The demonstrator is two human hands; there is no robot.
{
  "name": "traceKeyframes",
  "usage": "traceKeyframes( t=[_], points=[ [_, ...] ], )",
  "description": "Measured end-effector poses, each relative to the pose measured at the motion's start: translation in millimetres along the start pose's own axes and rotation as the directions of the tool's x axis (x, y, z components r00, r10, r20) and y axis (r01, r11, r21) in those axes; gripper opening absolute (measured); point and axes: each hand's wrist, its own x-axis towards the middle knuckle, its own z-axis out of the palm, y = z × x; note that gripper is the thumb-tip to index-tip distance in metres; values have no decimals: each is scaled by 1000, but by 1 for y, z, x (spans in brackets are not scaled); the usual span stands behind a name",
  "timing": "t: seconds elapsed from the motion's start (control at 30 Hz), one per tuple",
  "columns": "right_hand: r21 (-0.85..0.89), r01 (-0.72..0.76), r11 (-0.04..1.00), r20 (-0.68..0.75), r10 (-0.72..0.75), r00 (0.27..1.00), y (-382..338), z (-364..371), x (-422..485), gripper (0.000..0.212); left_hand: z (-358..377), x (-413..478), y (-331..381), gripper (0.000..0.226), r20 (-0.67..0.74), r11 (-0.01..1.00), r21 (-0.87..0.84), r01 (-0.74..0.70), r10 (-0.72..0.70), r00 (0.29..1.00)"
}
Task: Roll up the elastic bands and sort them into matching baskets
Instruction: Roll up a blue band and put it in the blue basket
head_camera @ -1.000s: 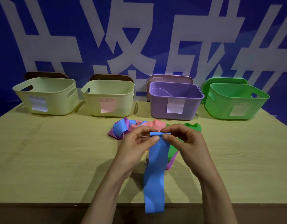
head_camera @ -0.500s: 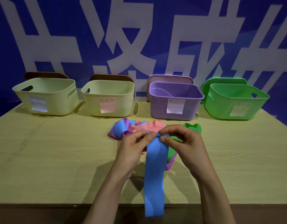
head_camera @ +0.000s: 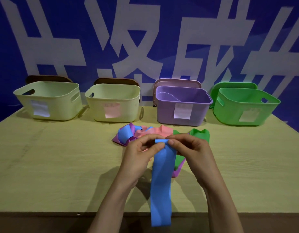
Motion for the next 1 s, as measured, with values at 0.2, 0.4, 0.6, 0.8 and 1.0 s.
traceKeyframes(
  t=[0.2, 0.4, 0.6, 0.8, 1.0],
  points=[
    [100, -5, 995, -6, 6, 1000, -1, -2, 0, 16, -2, -2, 2, 22, 78, 995, -50, 82, -78, 994],
    [154, -7, 988, -19, 10, 1000, 1, -1, 1, 16, -2, -2, 6, 19, 107, 987, -22, 158, -155, 982],
    [141, -10, 990, -5, 10, 1000, 0, 1, 2, 15, -2, -3, 9, 19, 58, 982, -58, 182, -179, 982],
    [116, 30, 993, -26, -27, 999, 0, 1, 1, 21, -1, -3, 11, 16, 35, 974, -99, 205, -203, 979],
    [54, 80, 995, 10, -80, 997, 0, -1, 1, 26, 0, -5, 13, 15, 52, 972, -148, 185, -179, 982]
  ],
)
